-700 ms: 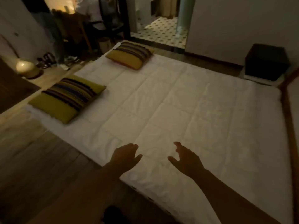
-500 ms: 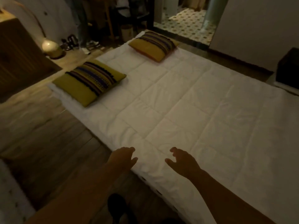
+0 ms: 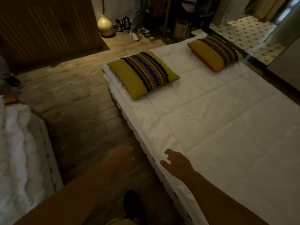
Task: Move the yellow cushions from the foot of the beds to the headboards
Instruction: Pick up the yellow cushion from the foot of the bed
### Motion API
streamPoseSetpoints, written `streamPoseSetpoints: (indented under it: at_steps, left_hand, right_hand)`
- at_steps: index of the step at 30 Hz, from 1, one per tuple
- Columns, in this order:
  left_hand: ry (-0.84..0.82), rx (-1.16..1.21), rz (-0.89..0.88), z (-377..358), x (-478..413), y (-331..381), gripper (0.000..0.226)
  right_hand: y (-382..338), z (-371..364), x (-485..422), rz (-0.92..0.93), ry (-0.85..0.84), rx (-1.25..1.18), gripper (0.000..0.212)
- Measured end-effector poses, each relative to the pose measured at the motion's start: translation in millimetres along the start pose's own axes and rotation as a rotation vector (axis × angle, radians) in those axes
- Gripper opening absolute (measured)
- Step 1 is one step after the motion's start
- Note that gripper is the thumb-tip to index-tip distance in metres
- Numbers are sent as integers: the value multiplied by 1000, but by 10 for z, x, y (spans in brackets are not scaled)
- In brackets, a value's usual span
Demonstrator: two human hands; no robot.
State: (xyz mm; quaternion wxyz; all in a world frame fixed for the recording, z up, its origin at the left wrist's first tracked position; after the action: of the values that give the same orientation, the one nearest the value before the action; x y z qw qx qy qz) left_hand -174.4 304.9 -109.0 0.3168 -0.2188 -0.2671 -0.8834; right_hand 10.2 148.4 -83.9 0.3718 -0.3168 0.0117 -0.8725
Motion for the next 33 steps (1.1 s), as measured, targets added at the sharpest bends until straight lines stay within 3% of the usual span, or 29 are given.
streamPoseSetpoints:
  at_steps: [6, 9, 14, 16, 26, 33]
  left_hand:
    - [80, 53, 48, 511, 68, -692, 43]
    - [100, 99, 84, 717, 106, -1030, 47]
    - [147, 102, 122, 1107, 7, -1523, 40]
    - [155, 118, 174, 1267, -100, -1748, 47]
    - [111, 10, 158, 2592, -1455, -2608, 47]
    - [132, 43, 78, 3446, -2405, -2793, 51]
  right_hand:
    - [-828, 67, -454, 66, -38, 38, 69]
    - [-1219, 151, -710, 109, -36, 66, 69]
    - [-1879, 279, -1158, 180, -13, 19, 59]
    - [-2115, 305, -1385, 208, -9, 4, 55]
    - [-2999, 737, -3110, 129, -65, -92, 57]
    - [-3200, 1250, -3890, 25, -79, -171, 57]
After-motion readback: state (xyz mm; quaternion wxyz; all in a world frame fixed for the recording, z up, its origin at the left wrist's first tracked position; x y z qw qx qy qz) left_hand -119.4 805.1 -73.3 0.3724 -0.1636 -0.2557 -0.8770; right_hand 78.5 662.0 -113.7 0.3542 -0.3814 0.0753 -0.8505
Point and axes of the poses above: each hand's wrist, its own x-axis away from the middle knuckle, its own z-axis out of the back of the hand, y = z × x, the point moved 8 cm from there along -x, towards the middle knuckle, and after that the axes turned 10 degrees about -z, right-handed, at the moved point
